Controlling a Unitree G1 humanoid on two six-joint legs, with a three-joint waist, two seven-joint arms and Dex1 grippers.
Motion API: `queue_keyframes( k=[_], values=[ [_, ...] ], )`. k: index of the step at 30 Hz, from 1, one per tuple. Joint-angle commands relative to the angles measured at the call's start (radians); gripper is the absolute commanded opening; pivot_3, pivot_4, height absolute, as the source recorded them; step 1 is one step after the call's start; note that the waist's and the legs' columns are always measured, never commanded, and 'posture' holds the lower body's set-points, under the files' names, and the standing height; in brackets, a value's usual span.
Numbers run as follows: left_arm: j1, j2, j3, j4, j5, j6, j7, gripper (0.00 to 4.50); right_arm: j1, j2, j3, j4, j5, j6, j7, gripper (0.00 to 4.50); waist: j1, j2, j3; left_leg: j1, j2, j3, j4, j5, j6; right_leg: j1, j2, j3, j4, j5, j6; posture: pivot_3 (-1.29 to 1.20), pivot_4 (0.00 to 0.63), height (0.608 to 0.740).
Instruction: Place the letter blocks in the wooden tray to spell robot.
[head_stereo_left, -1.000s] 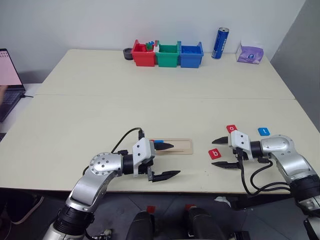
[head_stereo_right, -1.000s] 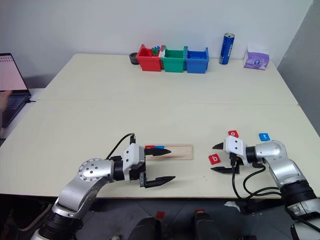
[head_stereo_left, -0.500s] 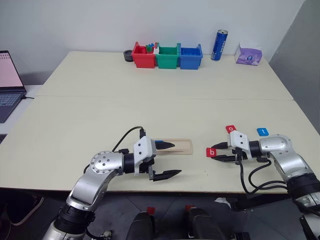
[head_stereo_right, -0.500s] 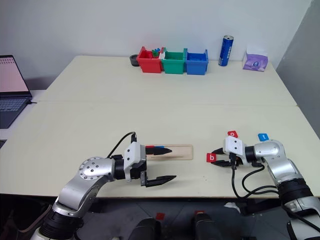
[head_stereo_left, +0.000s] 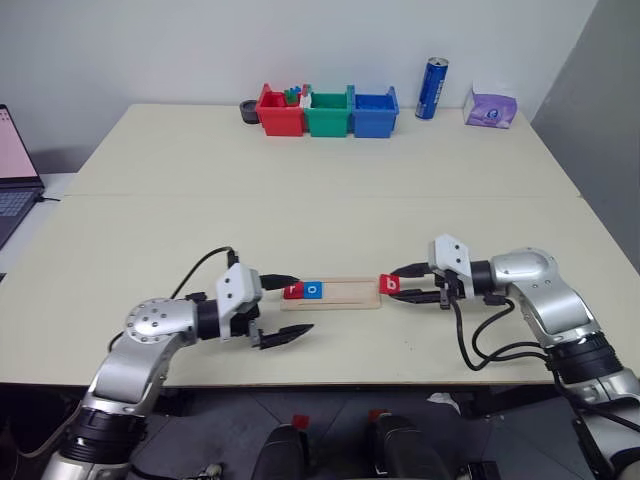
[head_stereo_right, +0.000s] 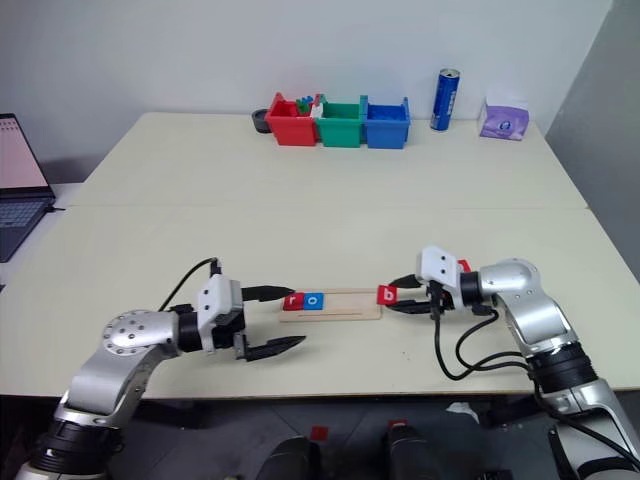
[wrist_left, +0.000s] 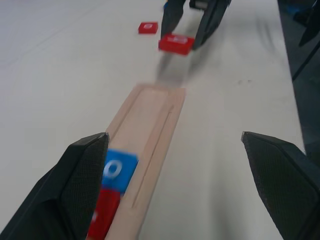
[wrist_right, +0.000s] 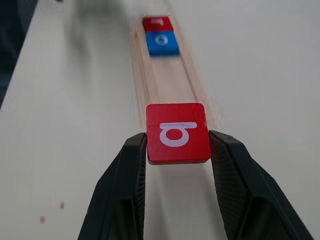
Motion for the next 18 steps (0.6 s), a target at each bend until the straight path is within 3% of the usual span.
queue_keyframes(
  k=[1,6,18],
  values=[
    [0.016,0.022,0.059,0.028,-0.02,-0.028,-0.007,4.5,-0.061,0.066,0.039,0.048,-0.036,-0.023,-0.031,1.46,0.004,0.0,0.0,0.0,0.0,0.0,0.0,0.0,0.0,0.0,0.0,0.0,0.0,0.0,0.0,0.0,0.15,0.74],
    [0.039,0.01,0.101,-0.012,-0.041,0.018,0.054,4.5,-0.11,0.145,0.072,0.19,-0.095,-0.093,-0.059,1.46,0.013,0.0,0.001,-0.001,0.0,0.0,0.0,0.0,0.0,0.0,-0.003,-0.001,0.0,0.0,0.0,0.0,0.15,0.74],
    [0.106,0.015,0.129,-0.143,-0.092,0.1,0.123,4.5,-0.128,0.201,0.093,0.253,-0.135,-0.136,-0.057,1.46,0.005,0.001,0.001,-0.002,-0.001,0.0,0.0,0.0,0.0,-0.001,-0.004,-0.001,0.0,0.0,-0.001,0.0,0.15,0.74]
  ],
)
